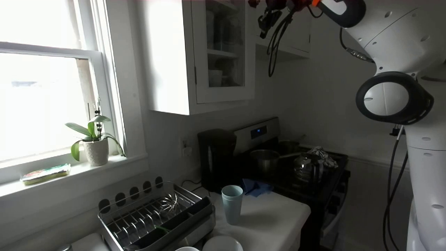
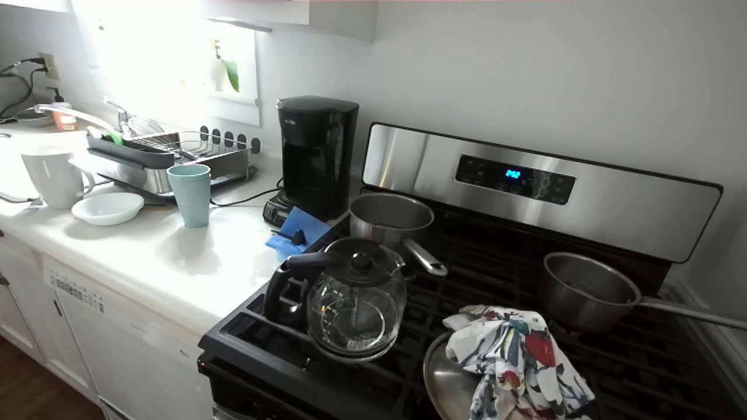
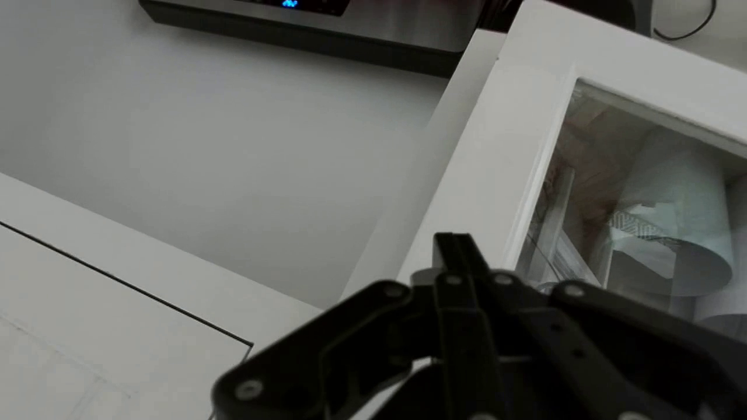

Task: Place the cup in the cabinet, then close the cabinet

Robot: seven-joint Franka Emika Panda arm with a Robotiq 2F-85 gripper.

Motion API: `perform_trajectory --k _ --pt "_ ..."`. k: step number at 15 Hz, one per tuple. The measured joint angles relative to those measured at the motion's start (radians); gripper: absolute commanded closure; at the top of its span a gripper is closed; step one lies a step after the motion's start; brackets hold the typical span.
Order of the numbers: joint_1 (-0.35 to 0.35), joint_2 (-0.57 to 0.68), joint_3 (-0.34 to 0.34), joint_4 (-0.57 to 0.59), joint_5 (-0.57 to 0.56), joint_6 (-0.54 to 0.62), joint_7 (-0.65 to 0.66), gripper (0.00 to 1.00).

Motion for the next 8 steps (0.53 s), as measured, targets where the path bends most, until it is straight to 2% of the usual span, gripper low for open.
perform_trajectory --k 8 --pt "0.005 -0.062 0.009 0.000 0.000 -0.160 0.017 1.00"
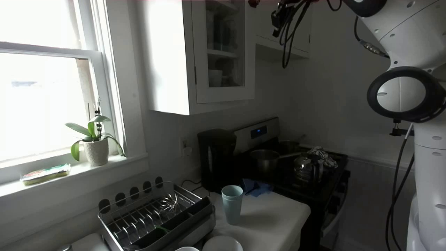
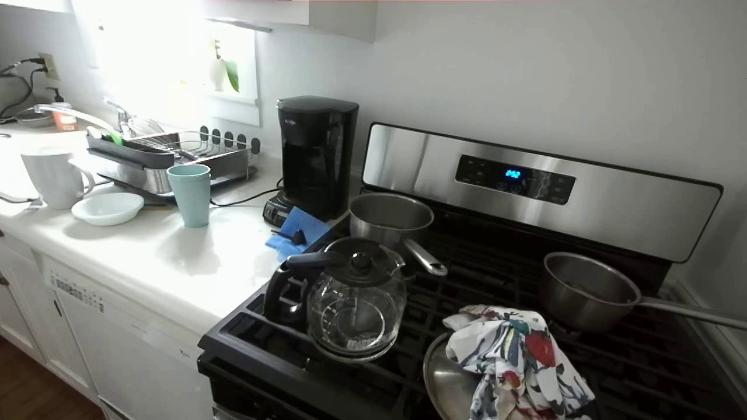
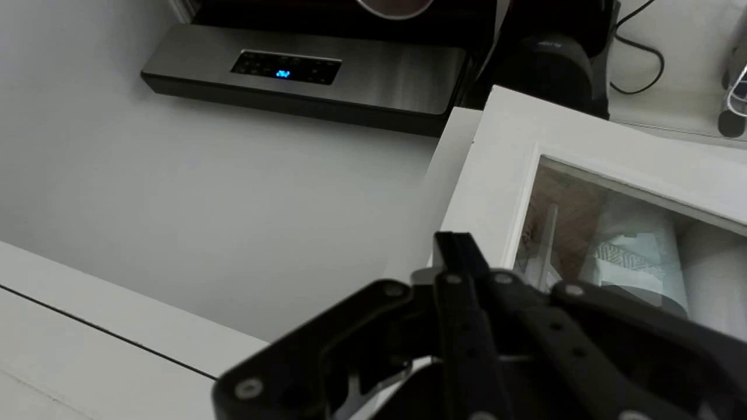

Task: Place the cup in the cabinet, then close the cabinet

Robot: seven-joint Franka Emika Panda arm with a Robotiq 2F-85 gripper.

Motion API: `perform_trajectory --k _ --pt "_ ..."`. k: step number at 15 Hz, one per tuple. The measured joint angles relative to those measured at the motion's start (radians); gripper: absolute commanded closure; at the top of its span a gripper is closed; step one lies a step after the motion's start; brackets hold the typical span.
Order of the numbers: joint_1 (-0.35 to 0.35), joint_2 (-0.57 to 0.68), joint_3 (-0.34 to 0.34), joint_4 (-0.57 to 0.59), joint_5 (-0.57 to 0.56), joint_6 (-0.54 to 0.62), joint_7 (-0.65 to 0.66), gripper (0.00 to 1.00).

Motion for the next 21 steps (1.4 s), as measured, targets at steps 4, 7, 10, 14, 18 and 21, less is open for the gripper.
perform_trajectory --k 4,7,10,14,18,21 --pt "0.002 -0.022 0.014 0.000 0.000 -0.051 0.020 1.00" --pt "0.003 -0.038 0.025 0.000 -0.002 -0.113 0.038 1.00" --pt "0.004 -0.053 0.036 0.000 -0.002 -0.165 0.055 1.00" --pt "0.004 -0.076 0.055 0.000 -0.010 -0.208 0.058 1.00" --pt "0.004 -0.099 0.066 0.000 -0.015 -0.236 0.064 1.00" --pt "0.004 -0.112 0.078 0.000 -0.024 -0.256 0.071 0.74"
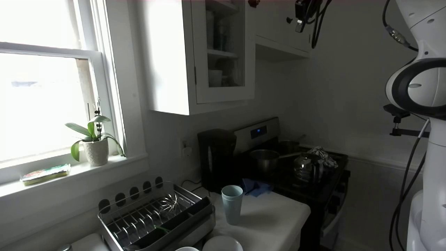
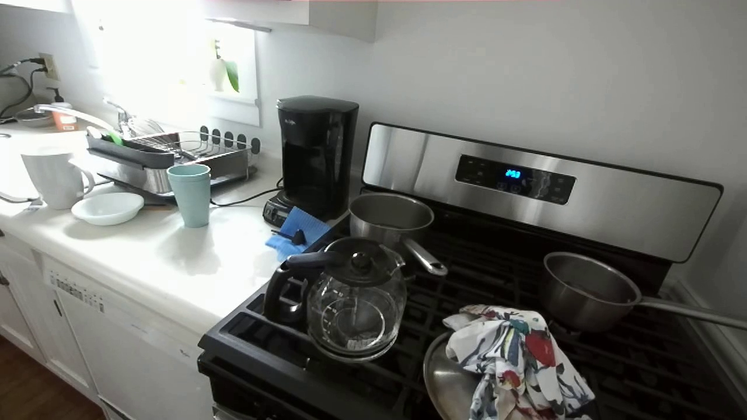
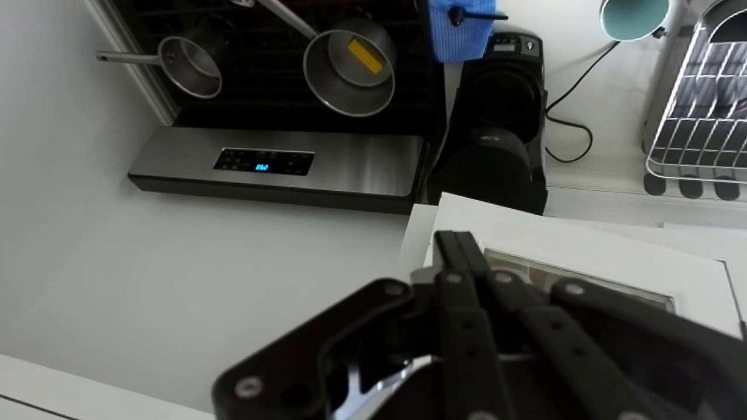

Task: Place the cup in the cabinet, then close the cabinet

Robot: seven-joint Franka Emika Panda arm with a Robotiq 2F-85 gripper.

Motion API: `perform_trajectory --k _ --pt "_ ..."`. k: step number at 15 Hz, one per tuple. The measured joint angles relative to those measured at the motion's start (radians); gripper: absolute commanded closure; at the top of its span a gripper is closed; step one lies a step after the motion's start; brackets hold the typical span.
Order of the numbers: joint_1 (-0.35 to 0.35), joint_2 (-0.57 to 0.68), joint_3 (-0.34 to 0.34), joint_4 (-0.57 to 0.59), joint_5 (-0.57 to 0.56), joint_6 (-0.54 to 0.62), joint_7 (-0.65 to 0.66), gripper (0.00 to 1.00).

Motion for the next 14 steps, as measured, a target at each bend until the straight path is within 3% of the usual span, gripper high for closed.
perform_trajectory --k 2,5,6,8,9,14 --pt "0.000 -0.005 0.012 0.000 -0.013 -0.009 0.010 0.67" --pt "0.000 -0.007 0.029 0.000 -0.028 -0.023 0.027 0.46" --pt "0.000 -0.007 0.035 -0.001 -0.030 -0.027 0.034 0.63" --pt "-0.002 -0.003 0.037 -0.005 -0.028 -0.028 0.036 0.49" --pt "-0.003 -0.001 0.037 -0.006 -0.028 -0.028 0.036 0.46" --pt "-0.004 0.003 0.037 -0.007 -0.028 -0.028 0.036 0.46"
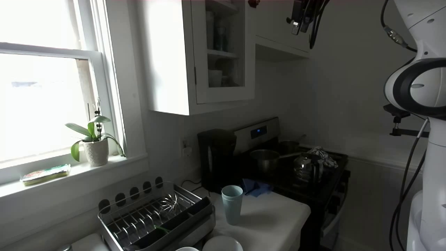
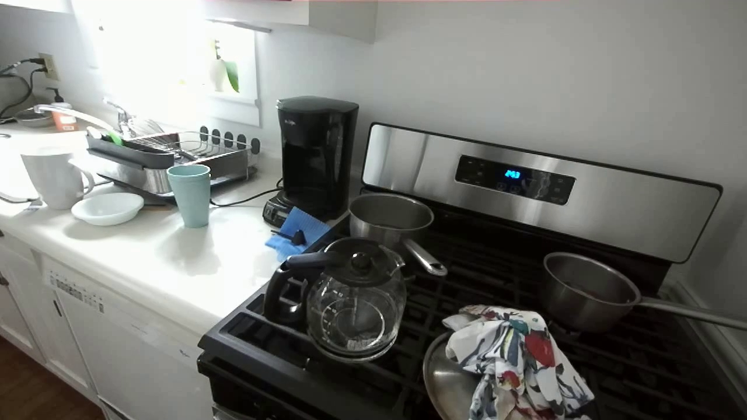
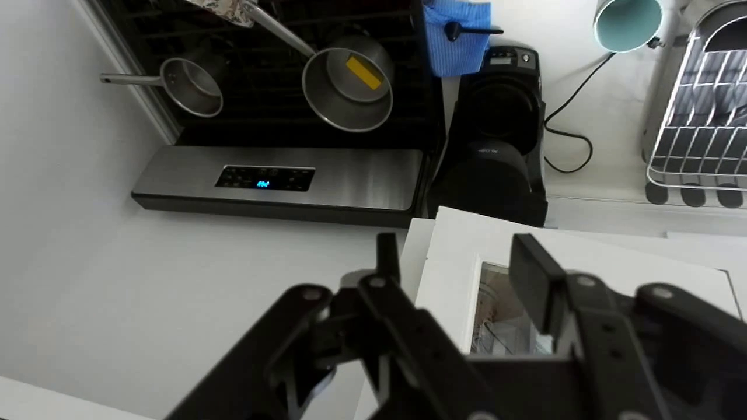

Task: Place the cup in the cabinet, then close the cabinet

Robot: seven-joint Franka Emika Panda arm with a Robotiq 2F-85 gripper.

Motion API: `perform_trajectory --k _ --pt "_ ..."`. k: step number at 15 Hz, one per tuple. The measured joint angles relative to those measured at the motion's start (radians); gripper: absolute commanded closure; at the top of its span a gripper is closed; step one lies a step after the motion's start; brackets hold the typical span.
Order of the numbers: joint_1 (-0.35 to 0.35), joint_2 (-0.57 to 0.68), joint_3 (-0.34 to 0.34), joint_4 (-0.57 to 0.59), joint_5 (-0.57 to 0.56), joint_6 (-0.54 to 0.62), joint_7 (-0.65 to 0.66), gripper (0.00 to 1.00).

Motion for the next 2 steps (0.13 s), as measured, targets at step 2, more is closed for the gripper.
perform_trajectory --k 2 --pt "0.000 0.000 0.000 0.000 0.000 0.000 0.000 0.46"
